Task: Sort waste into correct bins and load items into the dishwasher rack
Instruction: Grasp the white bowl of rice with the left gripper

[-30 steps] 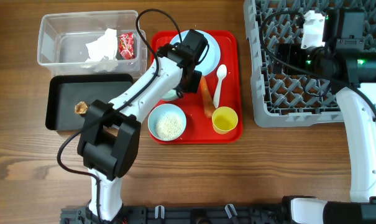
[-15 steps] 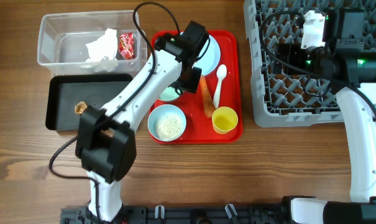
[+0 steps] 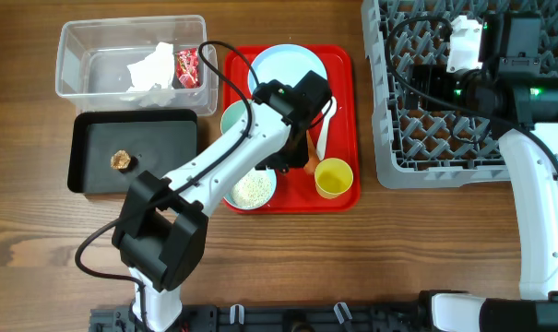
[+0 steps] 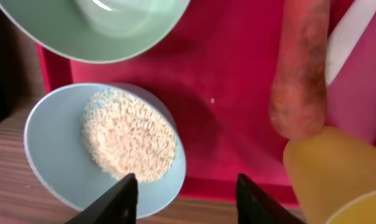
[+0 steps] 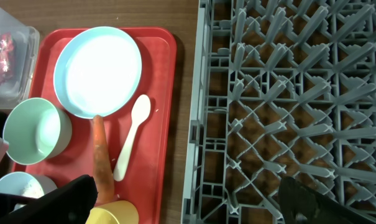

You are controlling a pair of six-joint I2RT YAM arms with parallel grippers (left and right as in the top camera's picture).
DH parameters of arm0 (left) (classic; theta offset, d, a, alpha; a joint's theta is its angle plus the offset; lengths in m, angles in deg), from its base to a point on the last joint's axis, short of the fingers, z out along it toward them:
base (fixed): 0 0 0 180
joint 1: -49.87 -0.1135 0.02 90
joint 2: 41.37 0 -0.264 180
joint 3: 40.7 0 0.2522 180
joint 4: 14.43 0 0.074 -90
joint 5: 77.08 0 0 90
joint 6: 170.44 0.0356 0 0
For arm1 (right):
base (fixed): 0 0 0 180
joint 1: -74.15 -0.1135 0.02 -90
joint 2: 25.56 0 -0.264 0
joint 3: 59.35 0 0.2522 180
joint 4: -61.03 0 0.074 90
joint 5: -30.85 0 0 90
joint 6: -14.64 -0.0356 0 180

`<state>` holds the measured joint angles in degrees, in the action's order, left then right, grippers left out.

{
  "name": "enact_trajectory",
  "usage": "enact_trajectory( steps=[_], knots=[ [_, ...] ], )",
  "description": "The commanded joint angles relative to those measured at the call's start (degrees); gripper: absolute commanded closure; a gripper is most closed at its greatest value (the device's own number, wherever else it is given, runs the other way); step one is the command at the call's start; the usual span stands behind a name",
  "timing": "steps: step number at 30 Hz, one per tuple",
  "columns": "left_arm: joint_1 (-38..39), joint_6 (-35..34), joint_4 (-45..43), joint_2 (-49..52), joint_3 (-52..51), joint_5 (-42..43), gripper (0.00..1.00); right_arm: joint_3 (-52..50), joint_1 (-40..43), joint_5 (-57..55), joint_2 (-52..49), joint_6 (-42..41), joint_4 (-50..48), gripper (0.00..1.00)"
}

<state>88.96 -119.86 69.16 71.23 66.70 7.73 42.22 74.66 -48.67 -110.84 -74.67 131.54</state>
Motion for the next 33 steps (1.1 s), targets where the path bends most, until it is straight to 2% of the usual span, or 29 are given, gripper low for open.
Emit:
enact_trajectory(
  steps=[1, 11, 18, 23, 29, 33],
  knots=[
    [0.39, -4.96, -1.6, 0.24, -4.09, -1.99, 0.51, 1.31, -0.17, 0.72, -0.68, -0.68, -0.09, 0.04],
    [0.46, -6.05, -10.1, 0.24, -10.97, -1.95, 0.77, 1.31, -0.17, 0.74, -0.68, -0.7, -0.04, 0.04],
    [0.44, -6.05, -13.05, 0.26, -14.34, -1.97, 0.83, 1.31, -0.17, 0.74, -0.68, -0.68, -0.37, 0.04],
    [0.44, -6.05, -13.79, 0.26, -14.49, -1.97, 0.96, 1.31, -0.17, 0.74, -0.68, -0.7, -0.35, 0.04],
    [0.44, -5.99, -12.76, 0.2, -14.47, -1.97, 0.96, 1.31, -0.17, 0.74, -0.68, -0.7, -0.26, 0.04],
    [-0.83, -3.87, -7.28, -1.73, -13.77, -1.99, 0.96, 1.31, -0.17, 0.74, -0.68, -0.7, -0.24, 0.04]
  ],
)
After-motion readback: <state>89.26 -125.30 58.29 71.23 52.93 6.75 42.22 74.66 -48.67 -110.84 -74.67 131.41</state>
